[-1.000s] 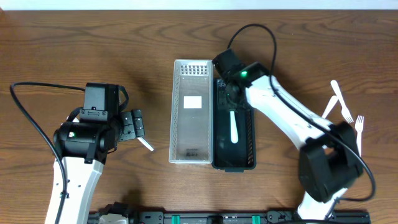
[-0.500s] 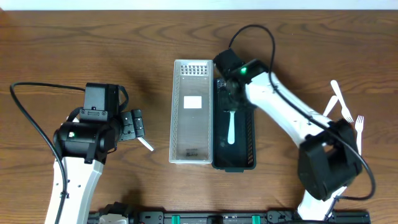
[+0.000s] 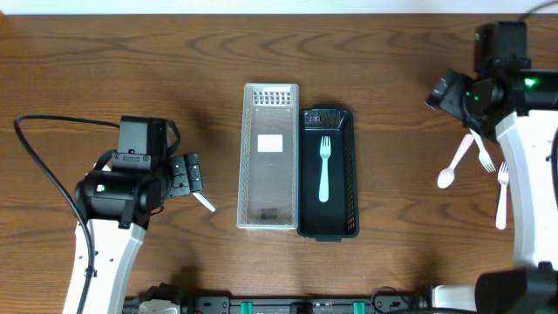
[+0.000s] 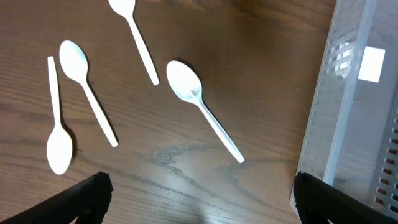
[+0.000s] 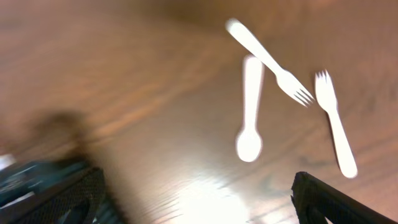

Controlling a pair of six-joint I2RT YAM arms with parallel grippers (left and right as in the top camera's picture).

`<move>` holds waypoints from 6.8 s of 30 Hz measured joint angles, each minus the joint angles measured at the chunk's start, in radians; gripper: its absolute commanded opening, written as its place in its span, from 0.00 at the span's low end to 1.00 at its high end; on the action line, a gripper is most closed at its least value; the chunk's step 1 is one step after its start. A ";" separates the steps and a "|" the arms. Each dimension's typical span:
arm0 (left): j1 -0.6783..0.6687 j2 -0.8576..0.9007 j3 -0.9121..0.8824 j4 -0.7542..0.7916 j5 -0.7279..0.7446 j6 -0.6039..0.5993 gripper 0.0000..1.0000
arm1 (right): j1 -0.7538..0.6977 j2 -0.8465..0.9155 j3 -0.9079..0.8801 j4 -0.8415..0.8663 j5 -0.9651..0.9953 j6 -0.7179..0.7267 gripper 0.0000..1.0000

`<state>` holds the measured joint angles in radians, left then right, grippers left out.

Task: Pack container
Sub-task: 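Move the right gripper back and grasp a white spoon, then place the spoon into the black basket with the right gripper, then return the right gripper and grasp another white utensil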

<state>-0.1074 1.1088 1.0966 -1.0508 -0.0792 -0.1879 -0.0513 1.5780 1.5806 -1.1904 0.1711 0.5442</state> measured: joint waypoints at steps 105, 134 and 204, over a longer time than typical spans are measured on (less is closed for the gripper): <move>0.000 0.013 0.000 0.000 0.000 0.000 0.95 | 0.505 0.025 -0.250 0.285 -0.129 -0.054 0.09; 0.000 0.013 0.000 0.000 0.000 0.000 0.95 | 0.520 0.119 -0.255 0.242 -0.092 -0.052 0.76; 0.000 0.013 0.000 0.006 -0.004 0.000 0.95 | -0.335 0.450 -0.253 0.503 -0.198 -0.823 0.16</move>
<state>-0.1074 1.1221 1.0966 -1.0443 -0.0830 -0.1879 -0.3866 2.0281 1.3277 -0.6872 -0.0273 -0.2787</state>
